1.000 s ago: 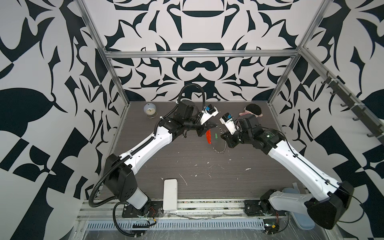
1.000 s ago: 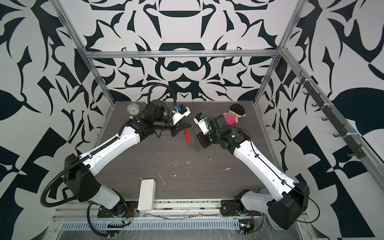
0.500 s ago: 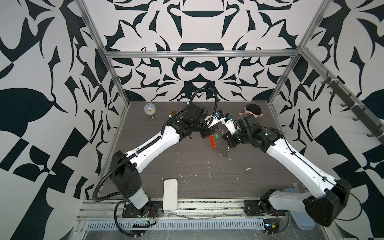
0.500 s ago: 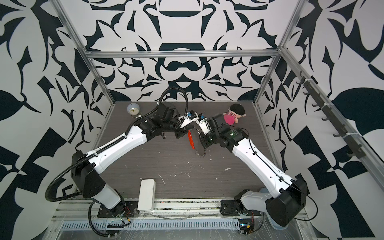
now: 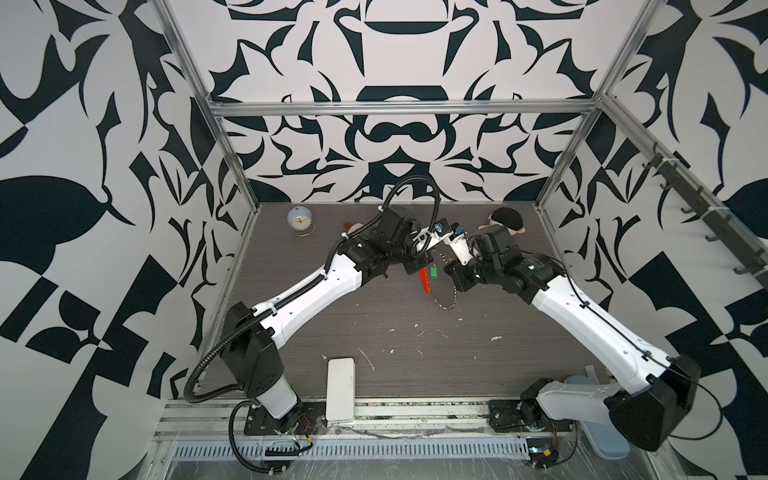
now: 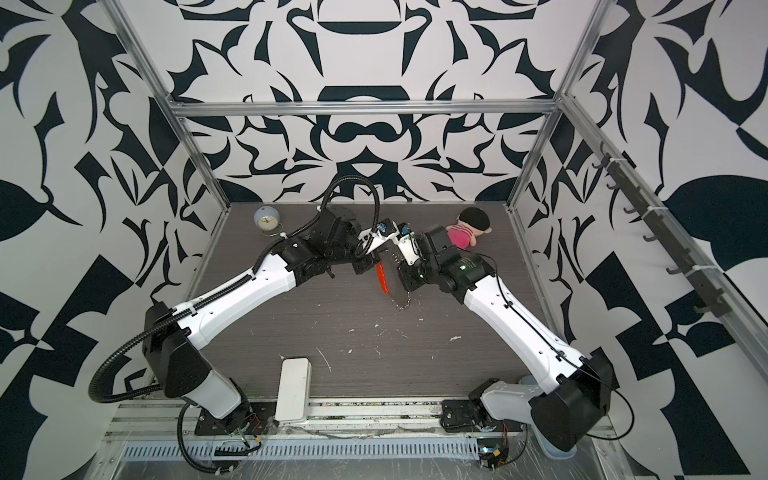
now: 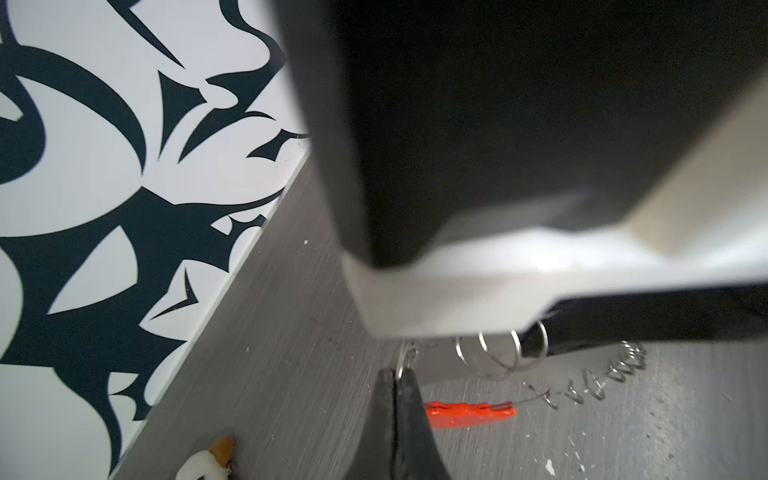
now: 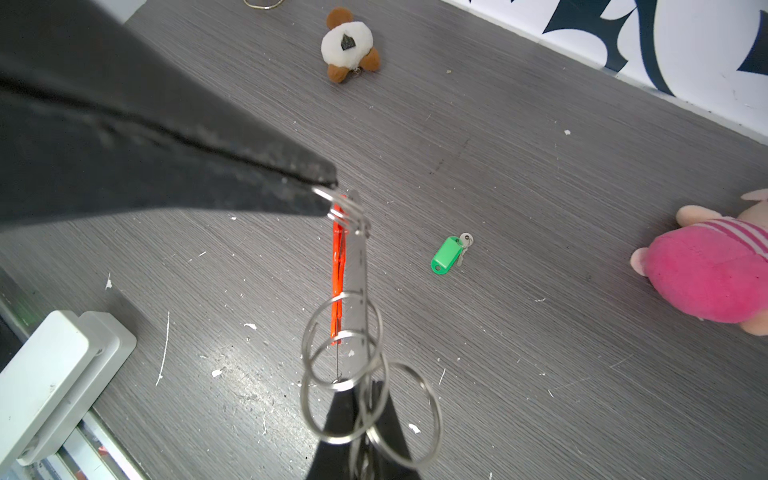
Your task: Put the keys on the keyring
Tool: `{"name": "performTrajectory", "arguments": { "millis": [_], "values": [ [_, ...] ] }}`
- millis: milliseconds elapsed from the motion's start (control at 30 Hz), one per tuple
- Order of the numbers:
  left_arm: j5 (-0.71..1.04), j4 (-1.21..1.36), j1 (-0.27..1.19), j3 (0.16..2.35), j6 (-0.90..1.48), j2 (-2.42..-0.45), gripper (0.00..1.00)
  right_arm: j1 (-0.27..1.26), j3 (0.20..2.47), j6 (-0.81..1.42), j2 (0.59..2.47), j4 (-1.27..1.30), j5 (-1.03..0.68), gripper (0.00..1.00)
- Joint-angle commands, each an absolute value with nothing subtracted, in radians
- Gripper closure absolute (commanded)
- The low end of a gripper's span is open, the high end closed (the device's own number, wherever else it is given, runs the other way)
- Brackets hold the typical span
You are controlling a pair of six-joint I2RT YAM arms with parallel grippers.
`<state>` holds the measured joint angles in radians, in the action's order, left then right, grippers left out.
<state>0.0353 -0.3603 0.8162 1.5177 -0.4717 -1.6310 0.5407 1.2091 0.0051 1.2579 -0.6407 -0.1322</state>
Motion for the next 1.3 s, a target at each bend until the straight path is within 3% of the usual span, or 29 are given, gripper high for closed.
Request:
{"name": "performTrajectory", "arguments": {
  "millis": [0, 367, 533, 800, 1267],
  "values": [
    [-0.199, -0.420, 0.814, 1.479, -0.544, -1.652, 1.00, 0.556, 1.282, -0.009, 1.203, -0.536, -0.166, 1.00],
    [-0.445, -0.239, 0.879, 1.420, -0.655, -1.681, 1.00, 0.566, 1.237, 0.063, 1.202, -0.429, -0.200, 1.00],
    [-0.407, -0.090, 0.877, 1.296, -0.682, -1.622, 1.00, 0.566, 1.204, 0.098, 1.177, -0.373, -0.230, 1.00],
    [-0.296, -0.107, 0.853, 1.277, -0.563, -1.588, 1.00, 0.566, 1.147, 0.135, 1.129, -0.280, -0.230, 1.00],
    [-0.173, -0.054, 0.834, 1.150, -0.660, -1.501, 1.00, 0.566, 1.240, 0.077, 1.154, -0.386, -0.211, 1.00]
  ]
}}
